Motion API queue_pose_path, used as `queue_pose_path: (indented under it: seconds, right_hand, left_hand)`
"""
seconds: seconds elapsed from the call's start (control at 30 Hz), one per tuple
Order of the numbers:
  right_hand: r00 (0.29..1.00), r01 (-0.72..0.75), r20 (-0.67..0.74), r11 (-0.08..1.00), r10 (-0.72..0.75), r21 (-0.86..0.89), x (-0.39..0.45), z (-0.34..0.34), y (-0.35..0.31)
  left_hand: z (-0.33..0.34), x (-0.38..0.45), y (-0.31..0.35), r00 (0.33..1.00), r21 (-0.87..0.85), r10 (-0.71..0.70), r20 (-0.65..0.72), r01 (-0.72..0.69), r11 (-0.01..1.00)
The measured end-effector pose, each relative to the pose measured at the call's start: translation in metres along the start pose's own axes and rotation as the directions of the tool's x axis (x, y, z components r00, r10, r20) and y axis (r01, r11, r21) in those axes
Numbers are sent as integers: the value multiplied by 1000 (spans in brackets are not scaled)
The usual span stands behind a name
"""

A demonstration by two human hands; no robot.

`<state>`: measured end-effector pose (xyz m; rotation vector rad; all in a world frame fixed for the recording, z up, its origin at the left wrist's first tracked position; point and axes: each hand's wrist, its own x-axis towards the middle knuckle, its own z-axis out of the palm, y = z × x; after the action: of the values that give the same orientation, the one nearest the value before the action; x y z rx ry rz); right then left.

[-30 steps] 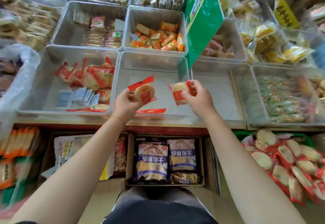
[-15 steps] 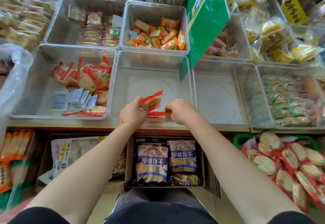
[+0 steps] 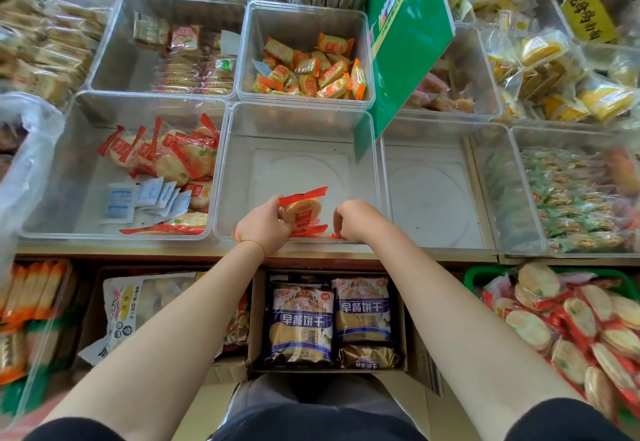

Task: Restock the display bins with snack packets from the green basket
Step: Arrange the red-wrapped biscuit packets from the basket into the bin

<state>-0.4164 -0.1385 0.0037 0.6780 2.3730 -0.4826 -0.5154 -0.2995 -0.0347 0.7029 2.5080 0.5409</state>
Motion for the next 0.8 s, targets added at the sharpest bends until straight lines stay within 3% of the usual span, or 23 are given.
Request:
queue_pose_path:
  seconds: [0.2, 0.27, 0.37, 0.43, 0.5, 0.57, 0.63, 0.73, 0.8]
  right_hand:
    - [998, -55, 4, 996, 55, 72, 20, 8, 5]
    - [985, -12, -168, 985, 41, 173, 19, -2, 10]
    - [881, 178, -467, 866, 71, 468, 3, -26, 9]
    - [885, 313, -458, 831, -81, 459, -6, -38, 2]
    - [910, 354, -346, 861, -228, 364, -5, -39, -3]
    - [929, 307, -296, 910, -223, 278, 1, -34, -1]
    - [922, 230, -362, 948, -140, 221, 2, -31, 7]
    - [868, 192, -481, 976, -120, 103, -1, -23, 18]
    - [878, 171, -455, 985, -148, 10, -5, -16, 22]
  left_hand:
    - [-3, 5, -2, 997, -47, -7, 80, 11, 999]
    - [-4, 9, -6, 993, -162, 5, 118, 15, 987]
    - [-7, 12, -4, 994, -323, 51, 94, -18, 946]
    - [-8, 13, 6, 994, -377, 85, 69, -53, 925]
    - [-4, 17, 20, 990, -409, 126, 67, -88, 908]
    - [3, 24, 30, 987, -363, 128, 92, -87, 928]
    - [13, 32, 36, 974, -221, 114, 196, -70, 973]
    - [23, 39, 38, 885, 32, 28, 465, -49, 998]
    - [24, 39, 40, 831, 134, -18, 555, -69, 989]
